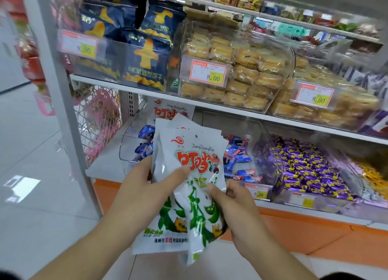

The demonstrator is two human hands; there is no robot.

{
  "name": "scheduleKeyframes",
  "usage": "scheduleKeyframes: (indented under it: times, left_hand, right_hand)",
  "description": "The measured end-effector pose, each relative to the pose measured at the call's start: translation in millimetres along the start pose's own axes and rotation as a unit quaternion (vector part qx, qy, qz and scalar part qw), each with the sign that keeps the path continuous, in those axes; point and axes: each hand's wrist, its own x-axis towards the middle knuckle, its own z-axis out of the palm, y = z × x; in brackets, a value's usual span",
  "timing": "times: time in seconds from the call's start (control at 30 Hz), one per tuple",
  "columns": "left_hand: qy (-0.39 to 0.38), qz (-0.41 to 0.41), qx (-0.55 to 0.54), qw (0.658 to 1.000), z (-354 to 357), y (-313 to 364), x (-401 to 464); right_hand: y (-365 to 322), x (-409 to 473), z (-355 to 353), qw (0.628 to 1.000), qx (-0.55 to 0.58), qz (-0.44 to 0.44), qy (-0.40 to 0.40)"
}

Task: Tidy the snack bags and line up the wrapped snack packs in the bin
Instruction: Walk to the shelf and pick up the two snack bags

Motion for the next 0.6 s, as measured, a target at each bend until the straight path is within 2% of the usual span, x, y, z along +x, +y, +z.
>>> scheduleKeyframes:
  times: [0.1, 0.27, 0.37, 0.5, 0.6]
  left_hand:
    - [0.008, -0.006, 0.013, 1.0, -6, -5, 6]
    - [-0.03, -0.025, -0.043, 0.998, -15, -13, 10]
    - [-0.059, -0.031, -0.044, 0.997, -15, -17, 9]
    - [-0.116, -0.054, -0.026, 0.991, -13, -19, 8]
    - [-0.126, -0.035, 0.005, 0.991, -20, -17, 12]
  right_hand:
    - [2, 1, 0, 0.999, -0.001, 0.024, -0.037]
    - [-21, 7, -17, 0.986, 0.123, 0.059, -0.097]
    - [-32, 11, -24, 0.982, 0.156, 0.029, -0.1]
    - [-35, 11, -24, 0.986, 0.15, -0.03, -0.062]
    - [-29, 11, -23, 0.987, 0.138, -0.077, -0.041]
